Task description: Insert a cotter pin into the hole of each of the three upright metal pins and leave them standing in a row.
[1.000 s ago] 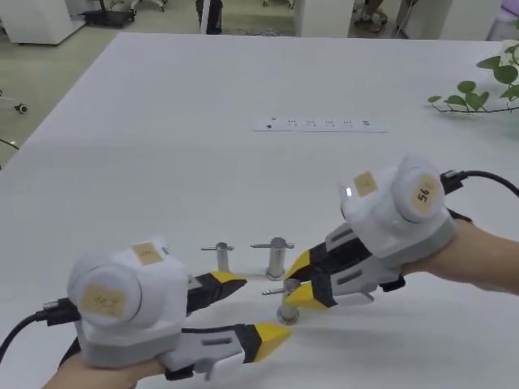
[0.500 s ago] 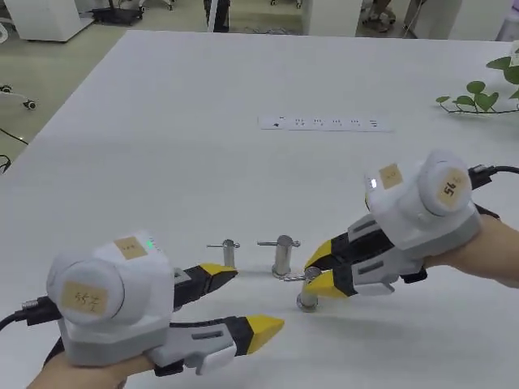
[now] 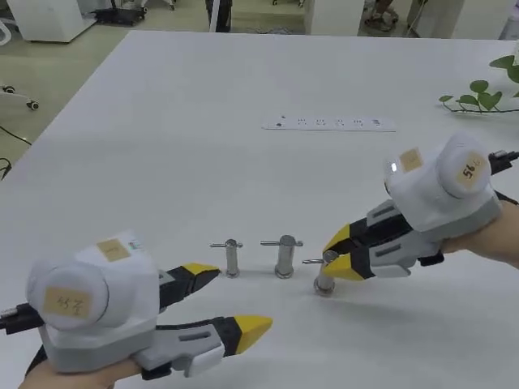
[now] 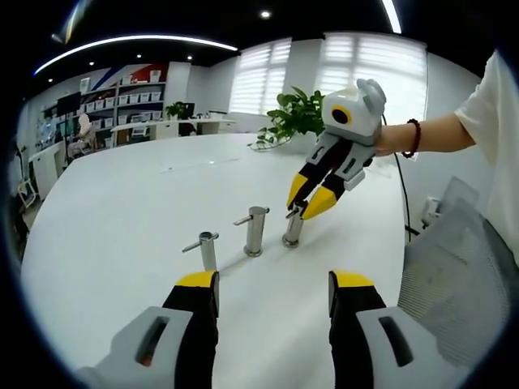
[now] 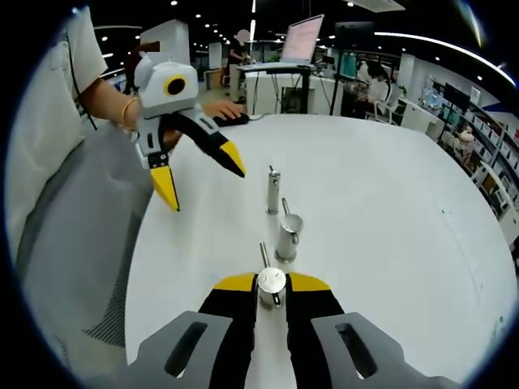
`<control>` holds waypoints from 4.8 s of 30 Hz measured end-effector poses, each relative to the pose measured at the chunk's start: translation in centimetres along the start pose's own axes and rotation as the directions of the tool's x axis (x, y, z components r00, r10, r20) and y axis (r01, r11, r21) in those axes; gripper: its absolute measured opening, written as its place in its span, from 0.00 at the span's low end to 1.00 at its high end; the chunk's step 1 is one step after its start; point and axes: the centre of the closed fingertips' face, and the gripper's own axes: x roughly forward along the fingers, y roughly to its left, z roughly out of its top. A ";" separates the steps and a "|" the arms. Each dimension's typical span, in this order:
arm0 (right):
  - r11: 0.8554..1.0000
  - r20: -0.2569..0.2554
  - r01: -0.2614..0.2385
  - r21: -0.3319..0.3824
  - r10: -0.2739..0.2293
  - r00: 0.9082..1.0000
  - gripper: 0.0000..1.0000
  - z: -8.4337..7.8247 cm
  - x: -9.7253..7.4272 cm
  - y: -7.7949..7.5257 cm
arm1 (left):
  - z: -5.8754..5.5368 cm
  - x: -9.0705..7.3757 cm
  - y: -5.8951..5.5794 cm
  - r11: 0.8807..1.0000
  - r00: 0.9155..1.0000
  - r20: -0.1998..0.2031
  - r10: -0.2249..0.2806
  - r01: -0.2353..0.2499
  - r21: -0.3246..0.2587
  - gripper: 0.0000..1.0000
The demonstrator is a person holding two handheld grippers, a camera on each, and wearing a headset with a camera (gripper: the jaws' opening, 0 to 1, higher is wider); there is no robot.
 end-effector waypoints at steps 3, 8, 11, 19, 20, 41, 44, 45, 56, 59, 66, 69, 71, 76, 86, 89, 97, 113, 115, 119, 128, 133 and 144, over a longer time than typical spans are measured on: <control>1.000 -0.004 0.007 0.004 -0.007 1.000 0.13 -0.2 -0.1 -0.3 | 0.0 0.0 0.2 1.000 1.000 0.004 0.010 -0.010 -0.005 0.55; 1.000 -0.009 0.017 0.010 -0.017 1.000 0.13 -0.5 -0.2 -1.0 | 0.1 -0.1 0.5 1.000 1.000 0.009 0.025 -0.025 -0.011 0.56; 0.999 -0.007 0.025 0.021 -0.025 1.000 0.13 -0.6 -0.3 -1.5 | 0.1 -0.2 0.7 0.999 0.999 0.012 0.033 -0.033 -0.013 0.57; 0.999 -0.009 0.037 0.037 -0.037 0.999 0.13 -1.0 -0.4 -2.3 | 0.2 -0.3 0.9 0.999 0.999 0.015 0.042 -0.042 -0.021 0.57; 0.998 -0.008 0.039 0.043 -0.038 0.999 0.13 -1.0 -0.4 -2.4 | 0.2 -0.3 1.0 0.999 0.999 0.016 0.044 -0.043 -0.024 0.57; 0.996 -0.005 0.032 0.085 -0.032 0.999 0.15 -1.3 0.0 -3.0 | -0.1 -0.3 1.1 0.999 0.999 0.008 0.046 -0.045 -0.028 0.59; 0.994 0.001 0.037 0.108 -0.037 0.999 0.15 -1.4 0.1 -2.9 | -0.1 -0.3 1.2 0.999 0.999 0.007 0.048 -0.047 -0.027 0.60; 0.993 -0.001 0.037 0.114 -0.037 0.999 0.16 -1.5 0.1 -2.8 | 0.0 -0.3 1.2 0.998 0.999 0.007 0.049 -0.048 -0.026 0.61; 0.974 0.033 0.107 0.202 -0.116 0.993 0.26 -1.3 -0.2 -2.8 | 0.3 -0.7 1.5 0.998 0.998 0.011 0.065 -0.065 -0.024 0.65; 0.956 0.033 0.139 0.258 -0.152 0.988 0.34 -1.4 -0.5 -2.9 | 0.5 -0.9 1.6 0.997 0.997 0.015 0.070 -0.070 -0.025 0.66; 0.915 0.052 0.211 0.345 -0.243 0.969 0.43 -1.0 -2.1 -2.5 | 1.5 -1.8 1.6 0.995 0.996 0.034 0.083 -0.081 -0.050 0.67; 0.897 0.077 0.228 0.379 -0.277 0.958 0.48 -0.6 -3.1 -2.2 | 1.5 -2.1 1.8 0.994 0.995 0.027 0.094 -0.093 -0.049 0.68; 0.876 0.093 0.245 0.416 -0.309 0.946 0.52 -0.4 -3.7 -1.9 | 1.4 -2.5 2.0 0.993 0.994 0.017 0.107 -0.106 -0.047 0.69; 0.821 0.115 0.255 0.511 -0.360 0.926 0.57 -0.5 -5.0 -1.3 | 1.6 -3.3 2.1 0.990 0.992 0.010 0.128 -0.127 -0.058 0.75; 0.763 0.124 0.319 0.562 -0.459 0.880 0.70 -0.9 -6.7 0.3 | 2.3 -4.3 2.1 0.985 0.986 0.031 0.161 -0.159 -0.060 0.82; 0.762 0.145 0.297 0.575 -0.453 0.880 0.72 -0.7 -6.7 1.3 | 2.4 -4.7 2.1 0.984 0.984 0.029 0.173 -0.171 -0.058 0.84; 0.765 0.169 0.315 0.562 -0.479 0.862 0.73 -0.6 -7.0 3.0 | 2.2 -5.6 2.0 0.974 0.975 0.028 0.220 -0.218 -0.053 0.83; 0.739 0.179 0.339 0.583 -0.523 0.833 0.82 -1.5 -7.2 5.1 | 1.6 -7.0 1.8 0.961 0.962 0.034 0.271 -0.269 -0.061 0.87; 0.734 0.181 0.340 0.587 -0.529 0.829 0.82 -1.4 -7.3 5.1 | 1.4 -7.1 1.8 0.961 0.962 0.032 0.271 -0.268 -0.065 0.87; 0.735 0.178 0.345 0.584 -0.530 0.829 0.84 -1.3 -7.2 5.2 | 1.3 -7.1 1.5 0.960 0.962 0.031 0.273 -0.270 -0.069 0.87; 0.742 0.169 0.351 0.571 -0.525 0.834 0.86 -1.4 -7.1 5.6 | 1.3 -6.9 1.0 0.962 0.963 0.033 0.266 -0.263 -0.069 0.88; 0.735 0.173 0.345 0.584 -0.528 0.831 0.86 -1.5 -7.1 5.7 | 1.0 -7.0 1.1 0.961 0.962 0.029 0.270 -0.268 -0.075 0.88; 0.735 0.176 0.350 0.580 -0.533 0.828 0.86 -1.4 -7.3 5.8 | 0.5 -7.1 1.3 0.959 0.962 0.015 0.274 -0.272 -0.082 0.88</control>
